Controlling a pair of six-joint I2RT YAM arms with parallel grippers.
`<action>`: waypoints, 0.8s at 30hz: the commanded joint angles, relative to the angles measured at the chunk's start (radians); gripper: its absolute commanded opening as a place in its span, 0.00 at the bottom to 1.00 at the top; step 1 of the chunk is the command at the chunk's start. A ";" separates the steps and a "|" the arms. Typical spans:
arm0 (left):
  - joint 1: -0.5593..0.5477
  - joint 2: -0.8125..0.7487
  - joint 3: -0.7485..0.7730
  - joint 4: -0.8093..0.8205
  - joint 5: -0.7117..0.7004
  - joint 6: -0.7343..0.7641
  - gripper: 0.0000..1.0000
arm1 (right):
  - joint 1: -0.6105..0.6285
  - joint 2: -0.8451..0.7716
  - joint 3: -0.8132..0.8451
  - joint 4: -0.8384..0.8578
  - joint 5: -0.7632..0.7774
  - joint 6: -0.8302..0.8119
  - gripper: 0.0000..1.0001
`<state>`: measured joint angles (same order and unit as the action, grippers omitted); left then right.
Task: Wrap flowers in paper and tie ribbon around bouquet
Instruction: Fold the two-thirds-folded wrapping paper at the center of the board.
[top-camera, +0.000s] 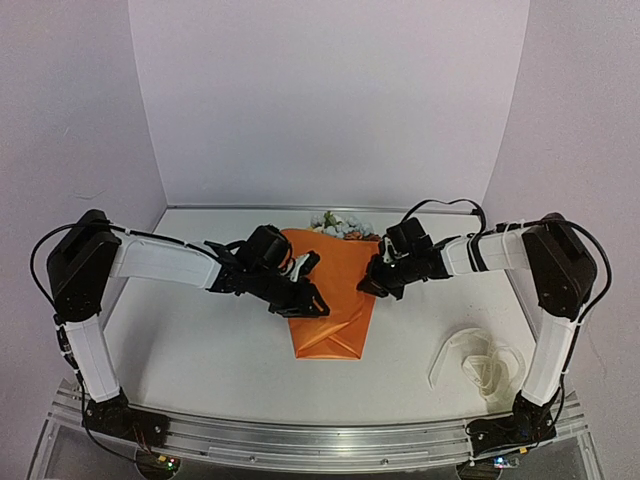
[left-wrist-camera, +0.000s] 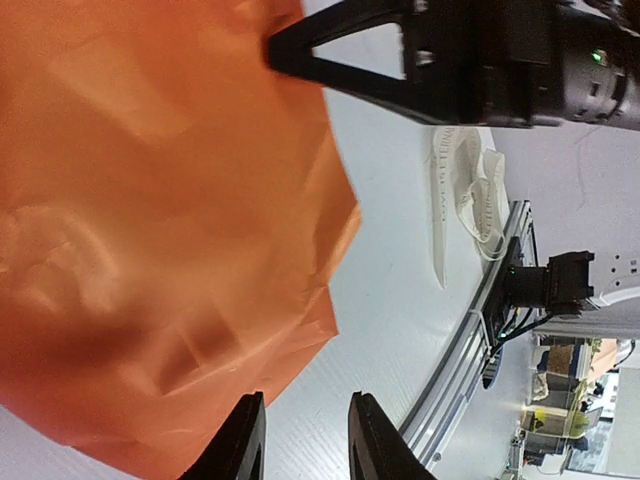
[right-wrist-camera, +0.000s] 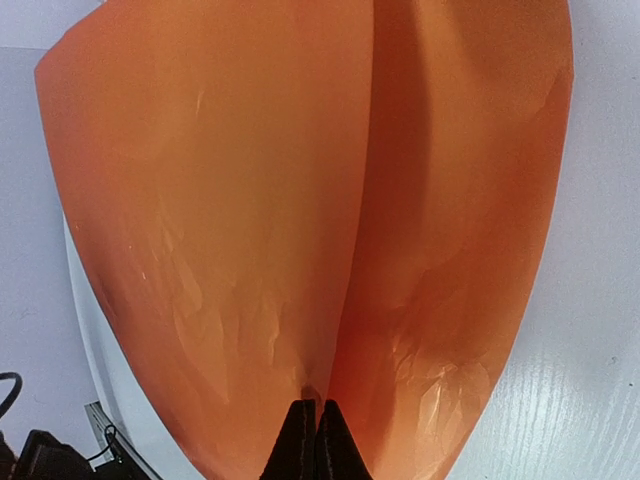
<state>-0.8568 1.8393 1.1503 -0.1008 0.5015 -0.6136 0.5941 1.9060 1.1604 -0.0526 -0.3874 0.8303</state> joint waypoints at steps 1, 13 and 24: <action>0.025 -0.026 -0.063 0.064 0.007 -0.042 0.26 | -0.006 -0.003 -0.036 0.014 0.050 -0.025 0.00; 0.032 -0.003 -0.164 0.146 0.082 -0.091 0.17 | -0.019 0.007 -0.047 0.012 0.097 -0.028 0.00; 0.006 0.074 -0.174 0.162 0.138 -0.109 0.15 | -0.019 -0.002 -0.060 0.010 0.109 -0.024 0.00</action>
<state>-0.8328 1.8845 0.9794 0.0302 0.6054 -0.7103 0.5785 1.9079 1.1072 -0.0536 -0.3084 0.8150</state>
